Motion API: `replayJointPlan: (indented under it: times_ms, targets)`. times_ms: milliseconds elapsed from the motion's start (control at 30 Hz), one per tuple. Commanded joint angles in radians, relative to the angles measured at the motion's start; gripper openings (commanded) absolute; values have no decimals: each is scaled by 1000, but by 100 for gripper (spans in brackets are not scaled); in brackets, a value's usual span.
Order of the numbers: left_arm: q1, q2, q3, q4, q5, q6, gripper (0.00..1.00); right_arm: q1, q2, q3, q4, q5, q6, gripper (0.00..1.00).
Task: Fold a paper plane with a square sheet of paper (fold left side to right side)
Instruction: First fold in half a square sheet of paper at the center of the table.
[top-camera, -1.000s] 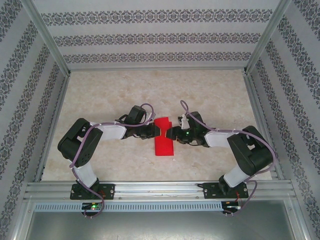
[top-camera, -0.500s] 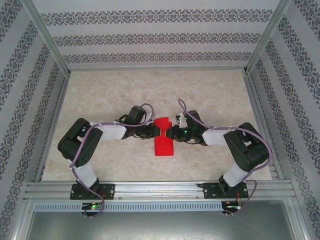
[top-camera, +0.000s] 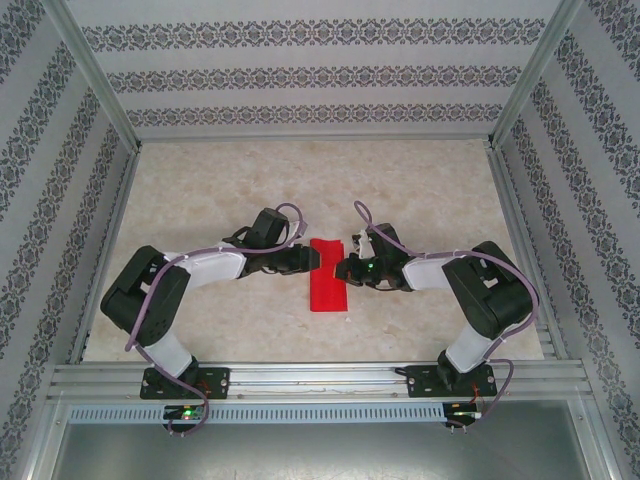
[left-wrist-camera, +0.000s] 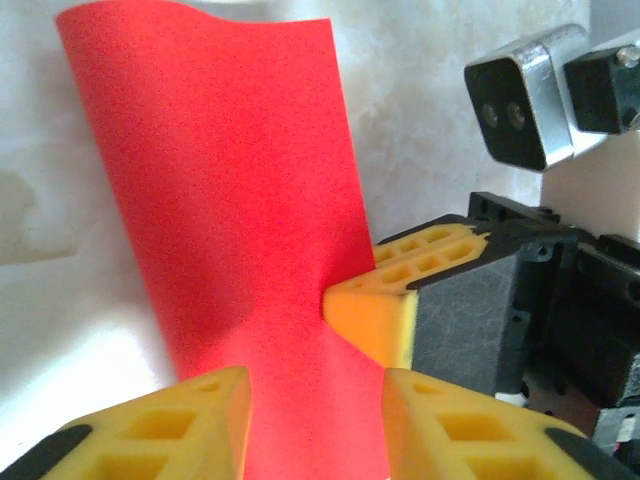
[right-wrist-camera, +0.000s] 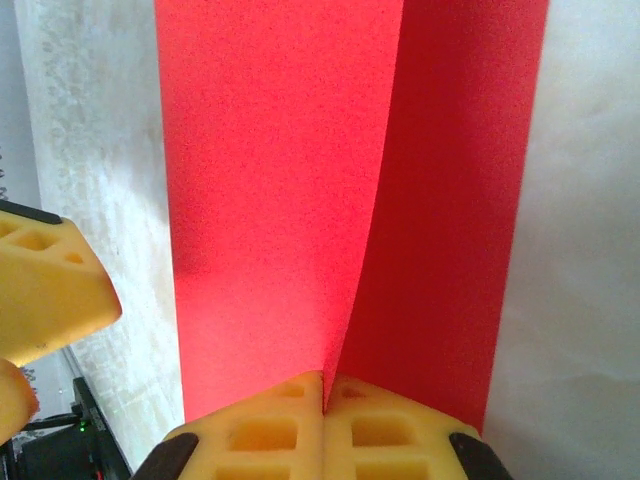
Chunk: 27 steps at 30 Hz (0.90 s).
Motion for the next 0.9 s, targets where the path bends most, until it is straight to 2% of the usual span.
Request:
replayJointPlan:
  times_ms: [0, 367, 867]
  targets:
    - [-10, -23, 25, -94, -63, 45, 46, 12, 13, 18, -20, 25, -18, 5]
    - [-11, 44, 45, -70, -13, 48, 54, 12, 23, 40, -49, 30, -32, 6]
    - [-36, 143, 91, -66, -10, 37, 53, 13, 23, 38, -59, 39, -32, 6]
